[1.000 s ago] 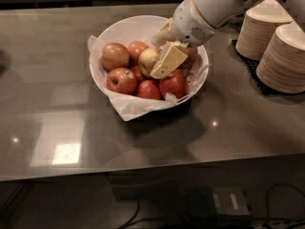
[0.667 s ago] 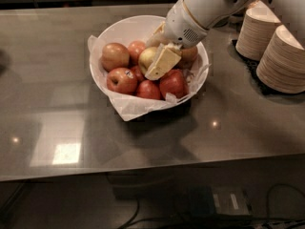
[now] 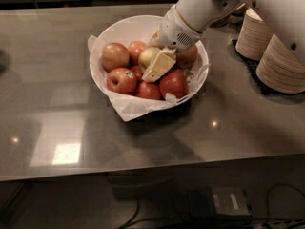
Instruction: Pick apple from white bowl
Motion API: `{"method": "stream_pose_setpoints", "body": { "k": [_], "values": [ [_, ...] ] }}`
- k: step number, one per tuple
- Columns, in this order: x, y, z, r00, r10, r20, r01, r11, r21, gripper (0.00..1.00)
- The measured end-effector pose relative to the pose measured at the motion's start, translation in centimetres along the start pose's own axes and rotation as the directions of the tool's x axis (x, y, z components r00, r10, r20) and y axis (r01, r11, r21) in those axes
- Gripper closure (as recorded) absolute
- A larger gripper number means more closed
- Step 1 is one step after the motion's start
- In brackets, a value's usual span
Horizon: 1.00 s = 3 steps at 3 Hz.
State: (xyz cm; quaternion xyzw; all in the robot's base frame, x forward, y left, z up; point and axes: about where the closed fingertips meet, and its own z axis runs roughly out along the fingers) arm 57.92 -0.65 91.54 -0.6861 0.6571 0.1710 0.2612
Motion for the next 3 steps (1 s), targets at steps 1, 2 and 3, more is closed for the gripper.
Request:
{"method": "stream_pose_setpoints", "body": {
  "k": [1,2,3],
  "values": [
    [0.0,0.0,0.0,1.0,0.0,0.0,0.0,1.0,0.0,0.66],
    [-0.1,0.0,0.0,1.0,0.0,0.003,0.0,1.0,0.0,0.89],
    [-1.1,0.1,-2.0,0.996,-0.018,0.086,0.016,0.9996,0.025,1.0]
  ]
}}
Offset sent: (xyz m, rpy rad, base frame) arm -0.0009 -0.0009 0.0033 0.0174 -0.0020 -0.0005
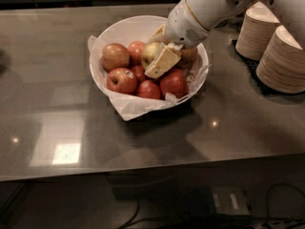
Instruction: Pick apple from white bowl
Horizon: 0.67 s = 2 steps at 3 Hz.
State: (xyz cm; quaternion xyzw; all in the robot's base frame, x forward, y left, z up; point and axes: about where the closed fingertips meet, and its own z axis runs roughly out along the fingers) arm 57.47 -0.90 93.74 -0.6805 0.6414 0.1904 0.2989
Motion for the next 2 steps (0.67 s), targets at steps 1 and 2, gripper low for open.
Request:
{"method": "stream_pose_setpoints", "body": {
  "k": [1,2],
  "values": [
    [-1.7,0.1,-3.0,0.986,-0.036,0.165,0.033,0.9992,0.025,1.0],
    [-2.8,0.5,-5.5,0.94,-0.056,0.337,0.051,0.9985,0.021,1.0]
  ]
}}
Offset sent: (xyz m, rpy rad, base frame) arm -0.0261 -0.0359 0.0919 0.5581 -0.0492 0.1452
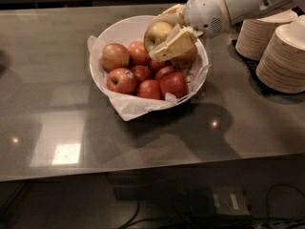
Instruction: Pick apple from white bowl
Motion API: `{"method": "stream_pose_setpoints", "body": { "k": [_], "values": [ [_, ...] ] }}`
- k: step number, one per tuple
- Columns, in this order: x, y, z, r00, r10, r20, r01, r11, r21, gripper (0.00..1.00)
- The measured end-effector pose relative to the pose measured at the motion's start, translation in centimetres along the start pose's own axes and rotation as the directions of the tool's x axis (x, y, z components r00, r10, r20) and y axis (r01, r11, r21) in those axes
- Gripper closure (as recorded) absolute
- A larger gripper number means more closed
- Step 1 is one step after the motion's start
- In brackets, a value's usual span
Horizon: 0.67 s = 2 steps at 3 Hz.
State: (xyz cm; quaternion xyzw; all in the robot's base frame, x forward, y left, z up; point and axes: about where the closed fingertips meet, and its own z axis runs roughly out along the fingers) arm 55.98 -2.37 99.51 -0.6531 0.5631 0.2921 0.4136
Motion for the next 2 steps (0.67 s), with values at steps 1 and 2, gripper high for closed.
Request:
{"method": "stream_pose_setpoints", "body": {
  "k": [1,2],
  "values": [
    [-0.67,0.38,-1.12,0.994,0.008,0.105,-0.004,0.9995,-0.03,1.0],
    [-0.83,0.4,-1.09,0.994,0.009,0.112,-0.005,0.9995,-0.032,1.0]
  ]
}}
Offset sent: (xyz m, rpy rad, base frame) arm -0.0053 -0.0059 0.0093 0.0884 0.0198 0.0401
